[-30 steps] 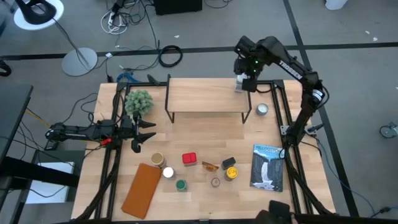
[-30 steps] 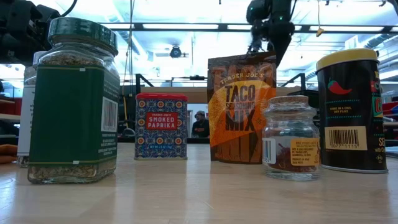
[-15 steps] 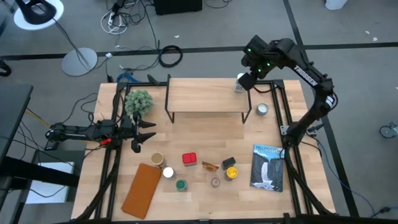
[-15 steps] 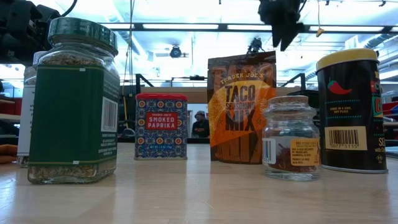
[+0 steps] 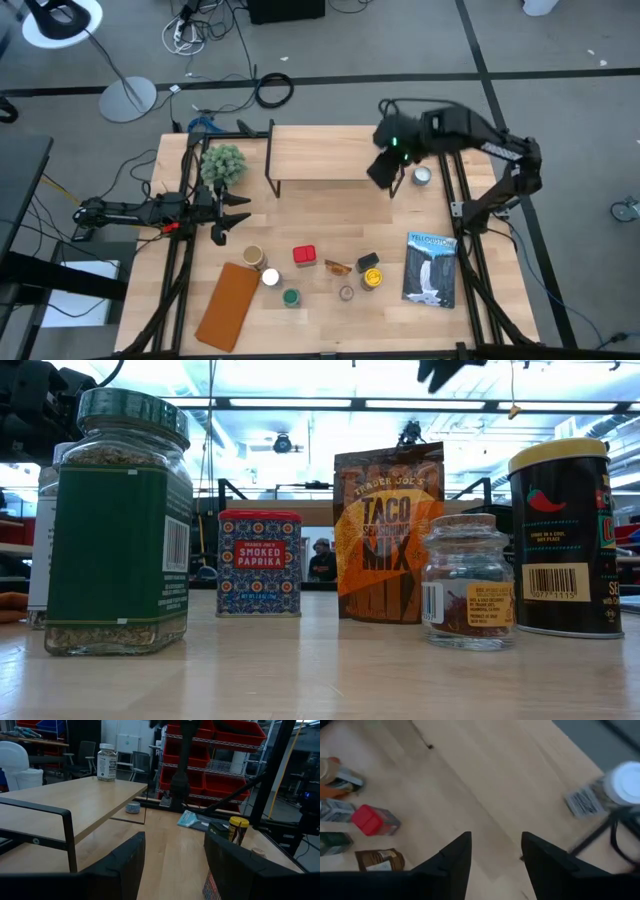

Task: Shelf spices
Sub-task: Put the red seasoning can on the shelf

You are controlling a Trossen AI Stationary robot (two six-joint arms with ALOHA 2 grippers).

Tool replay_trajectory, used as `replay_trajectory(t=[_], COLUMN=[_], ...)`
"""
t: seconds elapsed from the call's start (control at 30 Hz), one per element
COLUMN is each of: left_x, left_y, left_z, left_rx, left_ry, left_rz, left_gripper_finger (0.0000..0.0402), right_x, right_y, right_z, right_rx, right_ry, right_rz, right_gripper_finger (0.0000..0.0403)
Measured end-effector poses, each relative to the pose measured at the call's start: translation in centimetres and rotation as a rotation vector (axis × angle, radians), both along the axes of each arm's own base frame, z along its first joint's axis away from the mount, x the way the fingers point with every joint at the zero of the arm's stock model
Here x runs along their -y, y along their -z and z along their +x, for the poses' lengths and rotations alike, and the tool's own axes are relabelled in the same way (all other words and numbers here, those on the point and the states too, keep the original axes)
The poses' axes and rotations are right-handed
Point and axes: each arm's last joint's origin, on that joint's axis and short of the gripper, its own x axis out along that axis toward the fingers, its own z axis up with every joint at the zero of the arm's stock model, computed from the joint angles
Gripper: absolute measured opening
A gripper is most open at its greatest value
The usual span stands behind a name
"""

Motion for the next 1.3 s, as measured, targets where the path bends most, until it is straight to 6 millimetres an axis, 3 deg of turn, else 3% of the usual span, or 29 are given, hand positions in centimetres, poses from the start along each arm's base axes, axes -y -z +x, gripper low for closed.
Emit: replay_trajectory(t=[0.27,0.53,0.7,0.83,1.0,1.3], left_x=[0.0,0.0,0.0,0.0,0.0,0.0], left_y=[0.0,0.0,0.0,0.0,0.0,0.0], left_z=[0.0,0.0,0.0,0.0,0.0,0.0], left_rx=[0.000,0.000,0.000,0.000,0.001,0.001], left_ry=[0.000,0.000,0.001,0.000,0.000,0.000], left_rz=[0.000,0.000,0.000,0.000,0.000,0.000], left_gripper_finger=[0.0209,0.0209,0.0209,0.0209,0.0209,0.0209], right_x=[-6.1,-9.5,-10.3,-10.4,-10.1,-9.8], right_y=[2.2,6.0,7.5,9.1,11.5,13.6], right_z=[2.2,6.4,8.6,9.5,10.9,16.0], right_rx=[0.090,0.365,0.606,0.677,0.596,0.488], right_ry=[-0.083,-0.261,-0.365,-0.439,-0.469,-0.622], right_rz=[-0.020,-0.046,-0.143,-0.238,-0.246,-0.172], right_gripper_finger=[0.0171,0.0171,0.0171,0.0171,0.0171,0.0171])
